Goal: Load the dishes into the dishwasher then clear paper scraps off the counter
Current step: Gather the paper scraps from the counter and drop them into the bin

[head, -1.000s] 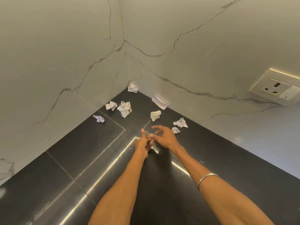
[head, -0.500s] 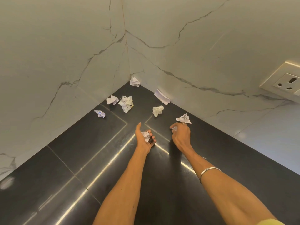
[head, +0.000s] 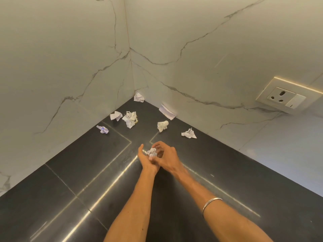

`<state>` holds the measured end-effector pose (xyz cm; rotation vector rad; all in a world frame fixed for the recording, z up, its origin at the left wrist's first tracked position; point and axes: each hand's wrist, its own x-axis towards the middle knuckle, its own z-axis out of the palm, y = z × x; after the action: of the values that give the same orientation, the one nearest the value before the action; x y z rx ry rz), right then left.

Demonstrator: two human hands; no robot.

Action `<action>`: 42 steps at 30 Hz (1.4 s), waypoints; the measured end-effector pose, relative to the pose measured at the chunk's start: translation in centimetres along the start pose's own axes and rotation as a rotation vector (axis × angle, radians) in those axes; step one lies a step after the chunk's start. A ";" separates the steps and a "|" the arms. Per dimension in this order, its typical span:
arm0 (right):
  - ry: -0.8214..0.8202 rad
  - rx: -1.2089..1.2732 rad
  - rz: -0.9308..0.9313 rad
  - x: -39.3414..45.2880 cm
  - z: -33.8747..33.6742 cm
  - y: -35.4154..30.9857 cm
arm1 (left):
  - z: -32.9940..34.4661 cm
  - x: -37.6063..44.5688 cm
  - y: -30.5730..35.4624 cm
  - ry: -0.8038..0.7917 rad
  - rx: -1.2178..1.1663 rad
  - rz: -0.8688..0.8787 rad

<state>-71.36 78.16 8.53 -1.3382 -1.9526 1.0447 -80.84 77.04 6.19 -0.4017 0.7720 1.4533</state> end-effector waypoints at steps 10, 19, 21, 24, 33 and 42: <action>0.068 -0.257 -0.133 -0.3 -1.3 1.5 | 1.3 1.2 -0.4 0.128 0.205 0.034; 0.324 -0.305 0.192 5.1 -7.8 7.1 | 1.3 3.7 -0.9 0.148 0.330 0.098; 0.203 -0.345 0.267 6.3 -8.2 8.0 | 1.5 4.0 -0.7 0.147 0.306 0.095; 0.044 -0.461 0.304 7.1 -7.6 8.7 | 1.3 3.9 -0.6 0.127 0.284 0.087; 0.125 -0.310 0.263 4.6 -5.1 7.4 | 1.0 3.0 -0.5 0.075 0.225 0.061; 0.110 0.136 0.089 1.5 -0.9 -1.3 | 1.7 0.8 -0.7 -0.022 0.226 0.082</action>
<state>-71.90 79.55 10.14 -1.3868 -1.7245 1.1006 -79.85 78.70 6.70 -0.1831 0.9329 1.4260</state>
